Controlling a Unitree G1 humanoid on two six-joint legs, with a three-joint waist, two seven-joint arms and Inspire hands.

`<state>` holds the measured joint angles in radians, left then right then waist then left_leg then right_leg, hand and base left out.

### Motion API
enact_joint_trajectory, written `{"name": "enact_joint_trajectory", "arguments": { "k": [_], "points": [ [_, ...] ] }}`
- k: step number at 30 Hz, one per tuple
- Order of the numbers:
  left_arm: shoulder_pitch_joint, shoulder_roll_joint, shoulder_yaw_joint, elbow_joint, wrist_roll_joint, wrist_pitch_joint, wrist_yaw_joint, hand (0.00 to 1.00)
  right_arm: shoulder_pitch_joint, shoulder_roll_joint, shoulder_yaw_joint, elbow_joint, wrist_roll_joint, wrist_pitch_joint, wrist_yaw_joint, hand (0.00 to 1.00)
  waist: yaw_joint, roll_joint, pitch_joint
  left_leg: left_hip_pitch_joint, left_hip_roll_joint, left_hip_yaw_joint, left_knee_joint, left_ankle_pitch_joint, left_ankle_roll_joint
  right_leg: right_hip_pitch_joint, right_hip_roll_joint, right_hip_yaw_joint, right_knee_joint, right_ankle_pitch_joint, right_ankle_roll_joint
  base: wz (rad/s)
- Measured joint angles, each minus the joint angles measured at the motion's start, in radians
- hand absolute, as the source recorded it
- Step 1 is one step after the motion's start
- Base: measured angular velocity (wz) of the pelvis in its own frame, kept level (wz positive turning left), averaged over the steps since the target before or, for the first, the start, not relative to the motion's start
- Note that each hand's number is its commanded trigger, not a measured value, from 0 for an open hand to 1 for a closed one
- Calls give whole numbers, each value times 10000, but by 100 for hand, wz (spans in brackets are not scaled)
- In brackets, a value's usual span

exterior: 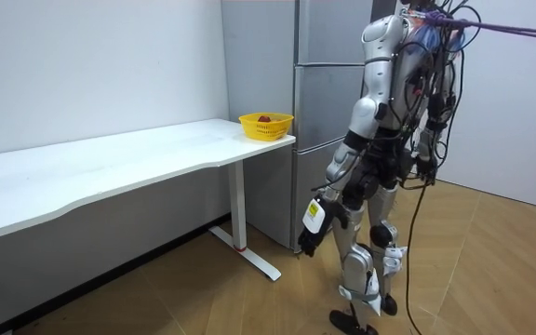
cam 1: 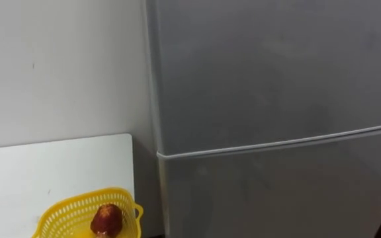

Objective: Retrieve from the upper fridge

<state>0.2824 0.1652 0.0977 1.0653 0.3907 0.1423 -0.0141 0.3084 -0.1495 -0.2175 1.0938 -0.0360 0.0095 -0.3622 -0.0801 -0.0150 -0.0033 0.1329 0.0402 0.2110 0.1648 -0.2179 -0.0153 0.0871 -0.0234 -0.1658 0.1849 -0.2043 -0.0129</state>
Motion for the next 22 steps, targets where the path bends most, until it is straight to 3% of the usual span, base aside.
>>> {"name": "enact_joint_trajectory", "arguments": {
  "k": [5, 7, 14, 22],
  "points": [
    [5, -6, 36, -139, 66, 421, -39, 0, -39, 49, 120, 1192, 758, 980, 1540, 0, 6, -16, -5, 25, -3, -91, 28, 0, 1, 63, -18, -91, 41, -44, 3, 5],
    [23, -7, 36, -134, 67, 520, -142, 0, -56, 59, 195, 1328, 742, 1179, 1981, 0, 16, -18, 6, 126, -10, -128, 35, -1, 1, 187, -24, -121, 21, -47, 7, 5],
    [-66, -87, -9, -117, 165, 758, -408, 0, -848, 36, 605, 1517, -315, 1633, 3015, 0, 76, -18, 6, 176, -18, -276, 73, -1, 2, 272, -46, -268, 48, -59, -4, 5],
    [-180, -350, -33, -16, 166, 998, -480, 0, -1516, 17, 1210, 1186, -2539, 1772, 3664, 0, 426, -2, 14, 145, -11, -336, 129, -1, 2, 327, -38, -323, 26, -64, -15, 3]
  ]
}}
